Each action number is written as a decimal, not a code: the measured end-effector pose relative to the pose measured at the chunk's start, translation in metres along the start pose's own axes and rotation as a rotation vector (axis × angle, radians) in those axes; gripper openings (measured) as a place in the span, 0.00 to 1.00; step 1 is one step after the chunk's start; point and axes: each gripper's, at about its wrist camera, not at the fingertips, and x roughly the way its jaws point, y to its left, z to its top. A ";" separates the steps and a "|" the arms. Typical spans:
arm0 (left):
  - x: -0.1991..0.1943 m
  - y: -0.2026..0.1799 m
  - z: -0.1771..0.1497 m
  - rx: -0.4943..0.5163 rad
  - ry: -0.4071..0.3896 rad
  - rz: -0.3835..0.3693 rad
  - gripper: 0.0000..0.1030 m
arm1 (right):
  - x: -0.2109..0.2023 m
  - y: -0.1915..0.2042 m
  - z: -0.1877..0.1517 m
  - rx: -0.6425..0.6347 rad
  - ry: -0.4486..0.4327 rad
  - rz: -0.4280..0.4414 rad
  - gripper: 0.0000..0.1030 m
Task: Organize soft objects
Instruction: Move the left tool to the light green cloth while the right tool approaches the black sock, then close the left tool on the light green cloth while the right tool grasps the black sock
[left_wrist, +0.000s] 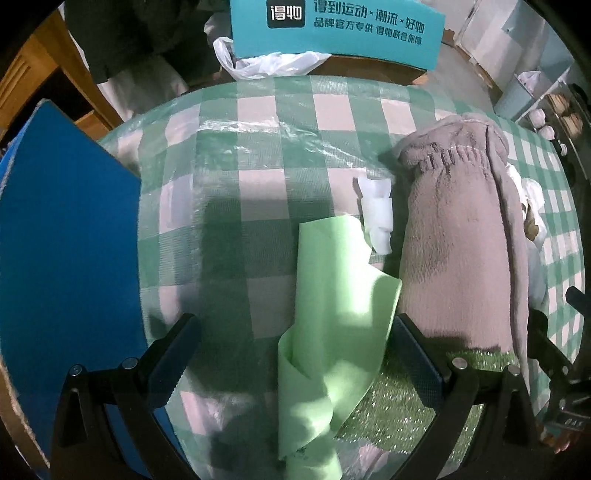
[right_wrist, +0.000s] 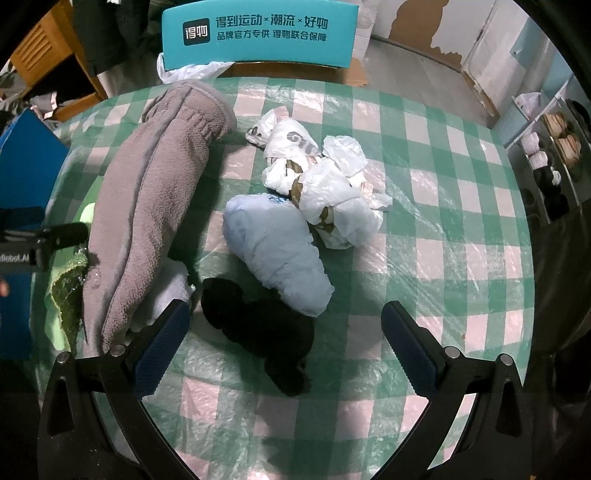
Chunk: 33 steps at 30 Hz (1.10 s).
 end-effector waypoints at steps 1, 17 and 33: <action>0.003 -0.001 0.002 0.002 0.003 0.006 0.99 | 0.001 0.000 0.000 0.000 0.001 0.000 0.99; 0.005 -0.022 -0.011 0.112 -0.046 0.090 0.71 | 0.022 0.000 0.001 -0.001 0.028 0.005 0.99; -0.011 -0.010 -0.032 0.115 -0.030 0.050 0.08 | 0.043 0.023 -0.016 -0.068 0.093 0.007 0.61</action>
